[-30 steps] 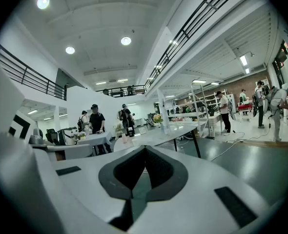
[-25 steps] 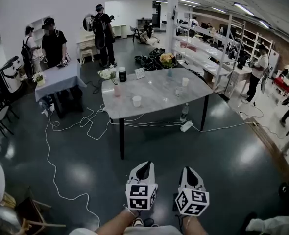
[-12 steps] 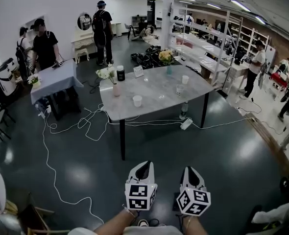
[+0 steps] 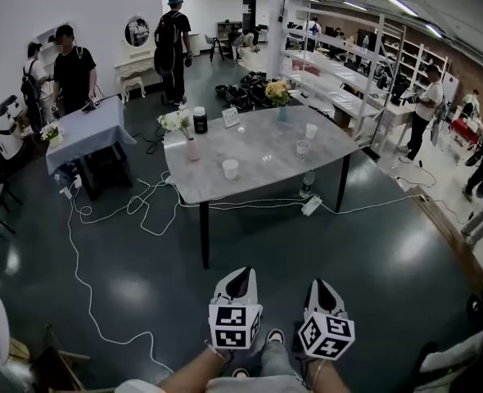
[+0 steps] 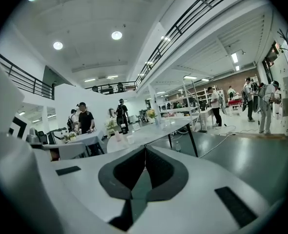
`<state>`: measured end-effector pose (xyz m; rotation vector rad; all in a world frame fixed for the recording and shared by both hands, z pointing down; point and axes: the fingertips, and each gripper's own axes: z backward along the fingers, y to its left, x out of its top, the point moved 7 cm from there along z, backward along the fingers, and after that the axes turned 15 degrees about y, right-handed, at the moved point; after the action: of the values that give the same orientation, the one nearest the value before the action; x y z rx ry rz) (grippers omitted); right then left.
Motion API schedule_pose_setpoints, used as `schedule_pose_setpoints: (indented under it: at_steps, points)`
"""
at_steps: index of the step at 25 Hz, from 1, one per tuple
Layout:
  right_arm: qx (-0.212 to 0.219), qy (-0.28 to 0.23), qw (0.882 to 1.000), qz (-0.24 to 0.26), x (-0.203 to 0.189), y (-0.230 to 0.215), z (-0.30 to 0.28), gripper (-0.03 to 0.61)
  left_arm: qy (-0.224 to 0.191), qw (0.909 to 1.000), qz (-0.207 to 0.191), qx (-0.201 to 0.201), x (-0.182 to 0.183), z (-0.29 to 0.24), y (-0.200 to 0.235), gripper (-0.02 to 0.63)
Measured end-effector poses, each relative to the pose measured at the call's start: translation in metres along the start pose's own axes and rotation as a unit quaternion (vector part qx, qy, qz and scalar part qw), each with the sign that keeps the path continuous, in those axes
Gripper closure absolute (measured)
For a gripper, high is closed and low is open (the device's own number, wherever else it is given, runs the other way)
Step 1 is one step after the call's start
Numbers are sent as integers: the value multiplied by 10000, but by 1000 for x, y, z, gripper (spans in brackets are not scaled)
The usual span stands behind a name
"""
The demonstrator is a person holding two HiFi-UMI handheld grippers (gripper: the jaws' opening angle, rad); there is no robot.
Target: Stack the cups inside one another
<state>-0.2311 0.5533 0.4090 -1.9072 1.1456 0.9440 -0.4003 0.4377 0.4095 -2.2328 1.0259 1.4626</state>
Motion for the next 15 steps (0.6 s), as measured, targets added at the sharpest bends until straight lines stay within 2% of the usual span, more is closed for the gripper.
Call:
schedule_pose_setpoints:
  at_steps: [8, 15]
  points:
    - [30, 104, 9999, 85, 19, -13, -43, 572, 130, 9999, 22, 77, 8, -39, 10, 617]
    - [132, 218, 9996, 120, 52, -40, -88, 571, 205, 9996, 57, 190, 35, -90, 6, 617]
